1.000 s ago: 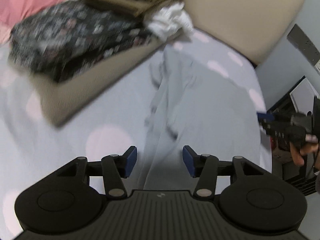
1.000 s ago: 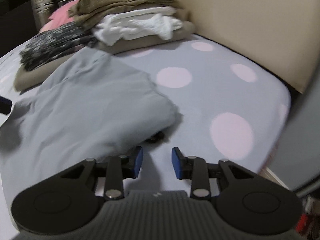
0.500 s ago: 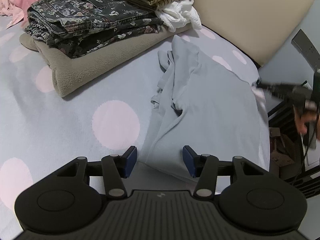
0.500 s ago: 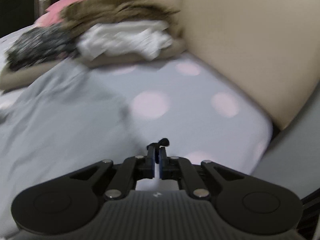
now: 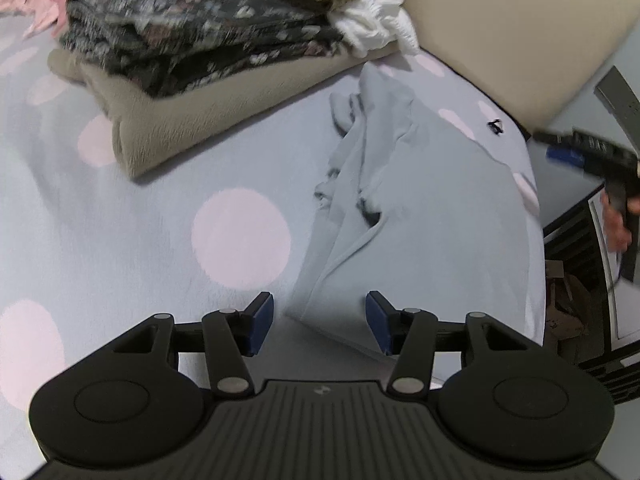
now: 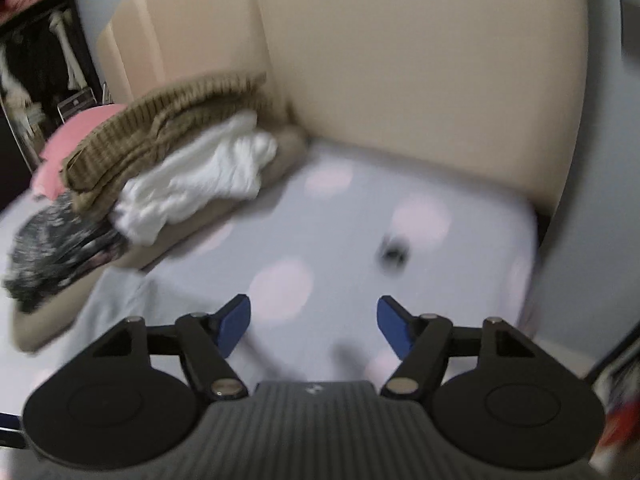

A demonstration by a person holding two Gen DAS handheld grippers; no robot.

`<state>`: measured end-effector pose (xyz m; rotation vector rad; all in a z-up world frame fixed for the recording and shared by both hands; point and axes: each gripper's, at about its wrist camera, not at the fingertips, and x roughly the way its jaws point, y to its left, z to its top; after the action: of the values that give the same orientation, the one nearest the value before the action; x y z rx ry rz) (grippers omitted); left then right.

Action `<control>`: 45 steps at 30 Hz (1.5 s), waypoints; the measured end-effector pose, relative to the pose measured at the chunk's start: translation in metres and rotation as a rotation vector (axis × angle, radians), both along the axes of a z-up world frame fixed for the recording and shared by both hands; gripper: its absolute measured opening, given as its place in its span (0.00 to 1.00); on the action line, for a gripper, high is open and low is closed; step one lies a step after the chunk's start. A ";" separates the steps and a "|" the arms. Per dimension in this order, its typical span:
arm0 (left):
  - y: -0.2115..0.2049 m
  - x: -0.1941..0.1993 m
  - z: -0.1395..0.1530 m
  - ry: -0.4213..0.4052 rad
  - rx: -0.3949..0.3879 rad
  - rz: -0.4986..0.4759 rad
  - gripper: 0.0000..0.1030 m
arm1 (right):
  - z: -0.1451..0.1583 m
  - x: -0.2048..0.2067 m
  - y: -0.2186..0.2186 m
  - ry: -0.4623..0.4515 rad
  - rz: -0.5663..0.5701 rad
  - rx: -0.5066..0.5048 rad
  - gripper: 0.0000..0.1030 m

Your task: Fold clothes

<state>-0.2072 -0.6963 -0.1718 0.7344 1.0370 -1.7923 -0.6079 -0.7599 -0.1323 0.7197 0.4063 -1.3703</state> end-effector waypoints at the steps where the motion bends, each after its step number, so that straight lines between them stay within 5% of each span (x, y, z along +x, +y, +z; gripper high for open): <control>1: -0.001 0.000 -0.002 0.004 0.006 0.005 0.48 | -0.009 -0.001 0.004 -0.040 0.002 0.030 0.69; 7: -0.005 0.002 -0.015 0.029 0.038 0.038 0.45 | -0.046 -0.001 0.008 -0.227 -0.005 0.163 0.52; 10: -0.007 -0.004 -0.017 0.026 0.029 0.036 0.35 | -0.057 0.000 0.006 -0.279 -0.013 0.200 0.50; 14: -0.007 -0.004 -0.015 0.014 0.015 0.037 0.09 | -0.062 0.001 0.001 -0.333 -0.029 0.201 0.18; 17: -0.006 -0.001 -0.009 0.008 0.001 0.034 0.05 | -0.053 0.004 0.002 -0.311 -0.028 0.169 0.11; 24: -0.014 0.002 0.010 -0.024 -0.005 0.006 0.05 | -0.026 0.019 0.013 -0.200 -0.008 0.128 0.09; 28: -0.017 -0.001 -0.004 -0.040 0.041 0.016 0.06 | -0.041 0.027 0.005 -0.102 -0.006 0.156 0.10; 30: -0.017 0.000 -0.008 -0.050 0.054 0.036 0.14 | -0.050 0.025 0.001 -0.108 -0.030 0.186 0.11; 34: -0.005 0.006 0.002 -0.120 0.032 0.057 0.27 | -0.046 0.022 0.004 -0.064 -0.076 0.192 0.33; 40: 0.033 0.015 0.044 -0.171 -0.073 0.096 0.29 | -0.007 0.026 0.024 0.037 -0.117 0.153 0.33; 45: 0.073 0.001 0.094 -0.182 -0.206 0.094 0.36 | 0.049 0.042 0.057 0.025 -0.021 0.128 0.43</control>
<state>-0.2061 -0.6232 -0.0781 0.6949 0.7424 -1.6871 -0.5658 -0.7030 -0.0834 0.8148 0.5109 -1.3835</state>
